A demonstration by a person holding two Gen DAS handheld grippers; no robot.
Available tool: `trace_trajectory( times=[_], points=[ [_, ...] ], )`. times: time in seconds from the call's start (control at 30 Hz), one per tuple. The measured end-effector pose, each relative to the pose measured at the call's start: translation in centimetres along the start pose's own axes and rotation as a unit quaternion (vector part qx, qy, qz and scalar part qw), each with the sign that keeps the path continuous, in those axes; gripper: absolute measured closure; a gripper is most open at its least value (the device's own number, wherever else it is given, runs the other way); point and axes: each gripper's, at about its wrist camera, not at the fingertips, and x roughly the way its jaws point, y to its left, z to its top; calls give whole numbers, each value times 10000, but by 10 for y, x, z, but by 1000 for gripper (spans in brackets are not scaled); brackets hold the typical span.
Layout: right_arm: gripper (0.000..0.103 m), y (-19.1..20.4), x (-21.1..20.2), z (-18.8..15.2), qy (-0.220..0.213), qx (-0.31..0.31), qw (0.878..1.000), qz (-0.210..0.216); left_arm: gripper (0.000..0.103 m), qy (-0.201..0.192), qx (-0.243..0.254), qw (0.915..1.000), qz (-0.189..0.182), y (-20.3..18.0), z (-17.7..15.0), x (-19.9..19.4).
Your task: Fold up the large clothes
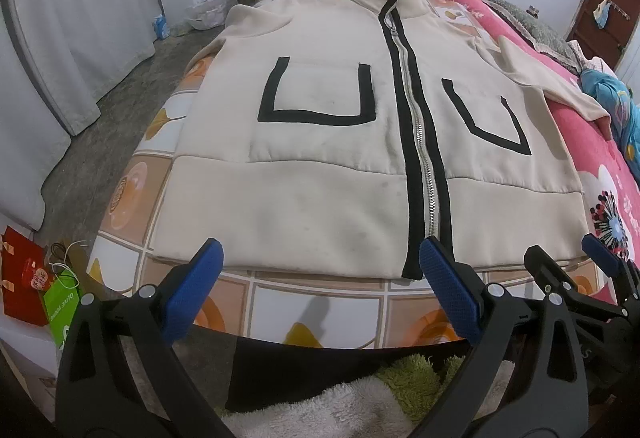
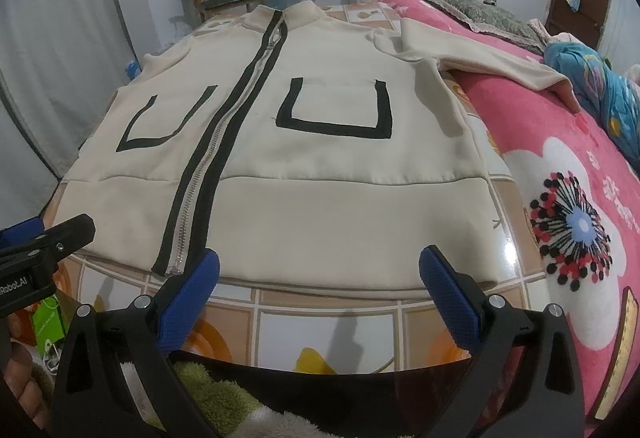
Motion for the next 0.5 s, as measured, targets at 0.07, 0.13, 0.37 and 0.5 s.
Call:
trace_trajectory(
  times=[0.07, 0.13, 0.37, 0.5],
  points=[
    [6, 1, -1, 0, -7, -16, 10000, 2, 8, -4, -4, 10000, 0, 0, 0, 0],
    [6, 2, -1, 0, -7, -20, 10000, 12, 8, -3, -9, 10000, 0, 1, 0, 0],
    [6, 3, -2, 1, -18, -34, 10000, 10, 8, -37, -30, 10000, 21, 3, 2, -4],
    [6, 3, -2, 1, -14, -26, 10000, 7, 8, -46, -34, 10000, 10, 3, 2, -5]
  ],
)
